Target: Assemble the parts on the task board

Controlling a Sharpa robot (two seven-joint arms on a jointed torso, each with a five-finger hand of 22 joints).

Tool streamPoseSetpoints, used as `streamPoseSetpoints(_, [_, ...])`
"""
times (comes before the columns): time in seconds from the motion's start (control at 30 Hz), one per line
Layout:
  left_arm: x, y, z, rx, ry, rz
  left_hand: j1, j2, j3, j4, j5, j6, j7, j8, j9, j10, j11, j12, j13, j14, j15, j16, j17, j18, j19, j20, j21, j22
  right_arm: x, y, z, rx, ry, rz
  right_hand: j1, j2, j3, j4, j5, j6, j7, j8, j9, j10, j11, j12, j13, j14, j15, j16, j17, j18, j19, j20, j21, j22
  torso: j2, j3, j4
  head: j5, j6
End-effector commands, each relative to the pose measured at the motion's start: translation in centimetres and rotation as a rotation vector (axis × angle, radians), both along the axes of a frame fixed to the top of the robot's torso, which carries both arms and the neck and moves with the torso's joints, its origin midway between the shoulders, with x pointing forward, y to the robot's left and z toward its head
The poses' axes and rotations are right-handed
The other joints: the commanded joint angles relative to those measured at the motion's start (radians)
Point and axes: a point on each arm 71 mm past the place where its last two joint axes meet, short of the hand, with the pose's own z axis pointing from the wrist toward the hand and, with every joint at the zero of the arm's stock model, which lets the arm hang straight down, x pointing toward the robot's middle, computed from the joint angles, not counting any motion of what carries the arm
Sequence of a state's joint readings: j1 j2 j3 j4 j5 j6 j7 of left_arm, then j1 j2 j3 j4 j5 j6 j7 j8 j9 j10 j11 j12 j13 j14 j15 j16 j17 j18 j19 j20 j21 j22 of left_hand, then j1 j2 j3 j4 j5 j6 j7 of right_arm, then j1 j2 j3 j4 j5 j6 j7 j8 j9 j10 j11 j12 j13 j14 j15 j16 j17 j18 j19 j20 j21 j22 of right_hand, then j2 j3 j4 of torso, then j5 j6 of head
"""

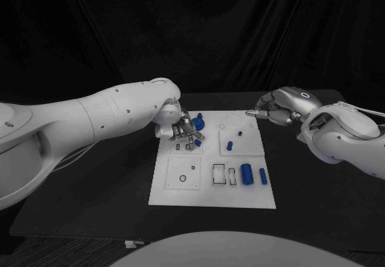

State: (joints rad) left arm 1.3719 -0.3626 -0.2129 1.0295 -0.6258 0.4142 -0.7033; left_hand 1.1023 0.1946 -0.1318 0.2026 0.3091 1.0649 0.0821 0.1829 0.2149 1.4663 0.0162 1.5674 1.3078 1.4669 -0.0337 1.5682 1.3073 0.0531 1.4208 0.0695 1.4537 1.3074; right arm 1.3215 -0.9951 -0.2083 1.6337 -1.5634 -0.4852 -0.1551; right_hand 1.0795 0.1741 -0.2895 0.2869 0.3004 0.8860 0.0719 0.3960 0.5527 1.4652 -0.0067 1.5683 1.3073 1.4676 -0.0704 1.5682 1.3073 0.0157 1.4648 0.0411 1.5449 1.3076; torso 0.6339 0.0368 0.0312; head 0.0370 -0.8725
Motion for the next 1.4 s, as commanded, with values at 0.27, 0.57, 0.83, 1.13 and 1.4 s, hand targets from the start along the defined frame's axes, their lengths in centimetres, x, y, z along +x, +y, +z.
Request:
streamPoseSetpoints(0.27, [-0.1, -0.1, -0.3, 0.01, 0.016, 0.003, 0.007, -0.007, 0.021, -0.004, -0.001, 0.015, -0.001, -0.001, 0.006, 0.104, -0.008, 0.003, 0.263, 0.104, -0.009, 0.003, 0.263, 0.002, -0.011, 0.001, -0.01, 0.053, 0.0, 0.0, -0.1, -0.004, 0.002, -0.016, 0.01, -0.001, -0.007, 0.0, 0.001, 0.007, 0.0, 0.007, 0.001, 0.106, 0.005, 0.003, 0.263, 0.103, 0.008, 0.003, 0.263, -0.007, 0.088, 0.008, -0.004, 0.251, 0.0, -0.0007, 0.0004, -0.004, 0.0])
streamPoseSetpoints(0.57, [-0.1, -0.4, -0.4, 0.011, 0.021, -0.004, 0.01, -0.01, 0.032, -0.009, 0.007, 0.019, -0.004, 0.001, 0.011, 0.104, -0.01, 0.003, 0.263, 0.104, -0.012, 0.003, 0.263, 0.001, -0.008, -0.001, -0.009, 0.057, -0.1, 0.0, -0.2, -0.009, 0.014, -0.02, 0.013, -0.002, -0.008, 0.0, 0.001, 0.007, -0.001, 0.008, 0.002, 0.106, 0.005, 0.003, 0.263, 0.103, 0.008, 0.003, 0.263, -0.006, 0.087, 0.008, -0.006, 0.251, 0.0, 0.0004, 0.0002, -0.002, 0.0])
streamPoseSetpoints(0.83, [0.1, -0.7, -0.4, 0.012, 0.023, -0.007, 0.01, -0.01, 0.034, -0.01, 0.007, 0.02, -0.004, 0.001, 0.012, 0.104, -0.011, 0.003, 0.263, 0.104, -0.012, 0.003, 0.263, 0.001, -0.008, -0.001, -0.009, 0.057, -0.2, 0.1, -0.3, -0.011, 0.021, -0.018, 0.014, -0.002, -0.008, -0.001, 0.001, 0.007, -0.001, 0.008, 0.002, 0.106, 0.005, 0.003, 0.263, 0.103, 0.008, 0.003, 0.263, -0.005, 0.085, 0.008, -0.009, 0.25, 0.0, 0.0006, -0.0003, -0.002, 0.0])
streamPoseSetpoints(1.13, [0.2, -0.9, -0.5, 0.017, 0.027, -0.01, 0.009, -0.008, 0.042, -0.01, 0.009, 0.024, -0.006, 0.003, 0.015, 0.104, -0.012, 0.003, 0.263, 0.104, -0.013, 0.003, 0.263, 0.001, -0.008, -0.003, -0.01, 0.057, -0.3, 0.1, -0.3, -0.013, 0.025, -0.019, 0.015, -0.001, -0.008, 0.0, 0.001, 0.007, -0.001, 0.009, 0.003, 0.106, 0.005, 0.003, 0.263, 0.103, 0.008, 0.003, 0.263, -0.004, 0.083, 0.008, -0.012, 0.248, 0.0, 0.0006, -0.0001, -0.005, 0.0])
streamPoseSetpoints(1.4, [0.2, -1.1, -0.5, 0.022, 0.031, -0.015, 0.017, -0.012, 0.067, -0.021, 0.019, 0.025, -0.01, 0.003, 0.023, 0.104, -0.016, 0.003, 0.263, 0.104, -0.017, 0.003, 0.263, 0.001, -0.007, -0.006, -0.012, 0.058, -0.3, 0.2, -0.3, -0.014, 0.029, -0.02, 0.017, 0.003, -0.007, 0.001, 0.003, 0.008, -0.001, 0.01, 0.003, 0.106, 0.005, 0.003, 0.263, 0.103, 0.008, 0.003, 0.263, -0.004, 0.083, 0.008, -0.013, 0.248, -0.001, 0.0008, 0.0, -0.003, 0.0])
